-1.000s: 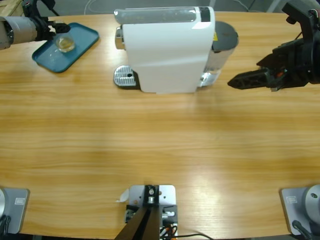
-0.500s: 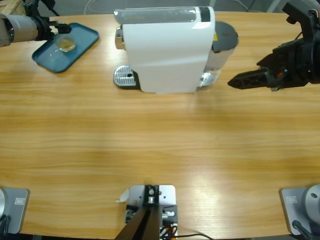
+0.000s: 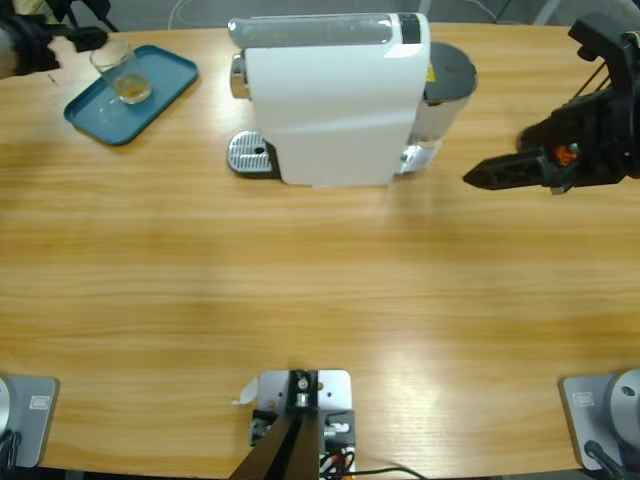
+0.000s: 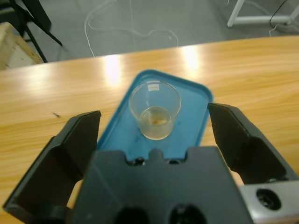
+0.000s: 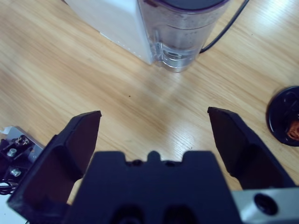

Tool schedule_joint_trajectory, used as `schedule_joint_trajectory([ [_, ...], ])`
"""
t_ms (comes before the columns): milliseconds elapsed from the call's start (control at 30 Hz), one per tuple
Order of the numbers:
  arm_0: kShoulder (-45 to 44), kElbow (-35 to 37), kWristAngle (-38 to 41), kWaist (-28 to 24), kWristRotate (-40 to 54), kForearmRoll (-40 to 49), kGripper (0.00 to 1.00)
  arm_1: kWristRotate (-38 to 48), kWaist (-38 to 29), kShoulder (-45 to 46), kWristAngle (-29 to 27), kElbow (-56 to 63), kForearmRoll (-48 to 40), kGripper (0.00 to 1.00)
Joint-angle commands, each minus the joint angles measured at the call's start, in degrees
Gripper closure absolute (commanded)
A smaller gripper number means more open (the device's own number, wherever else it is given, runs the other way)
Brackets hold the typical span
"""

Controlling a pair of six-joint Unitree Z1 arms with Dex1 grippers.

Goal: Pour coffee

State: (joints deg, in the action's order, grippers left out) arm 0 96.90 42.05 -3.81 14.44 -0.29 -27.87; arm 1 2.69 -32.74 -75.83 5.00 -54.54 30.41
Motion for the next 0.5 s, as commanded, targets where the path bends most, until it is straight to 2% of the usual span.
schedule_joint_trajectory([
  [33,-20.82,-9.0,5.3,2.1,0.65,9.86,0.0,-0.66,1.22,0.63,1.54,2.48,1.31,0.0],
  [100,-27.57,-8.98,7.2,4.95,1.66,16.04,0.0,-0.76,1.22,1.56,3.06,4.8,0.49,0.0],
  [233,-38.5,-8.53,7.31,10.61,1.6,26.89,0.0,-0.27,1.22,8.66,2.73,9.88,-2.99,0.0],
  [333,-39.72,-7.86,9.73,14.74,0.74,33.15,0.0,-2.17,0.24,7.96,2.45,10.68,-3.31,0.0],
  [500,-40.58,-8.77,14.25,15.53,-3.65,39.77,0.0,-2.64,-0.13,7.57,2.47,11.41,-3.91,0.0],
])
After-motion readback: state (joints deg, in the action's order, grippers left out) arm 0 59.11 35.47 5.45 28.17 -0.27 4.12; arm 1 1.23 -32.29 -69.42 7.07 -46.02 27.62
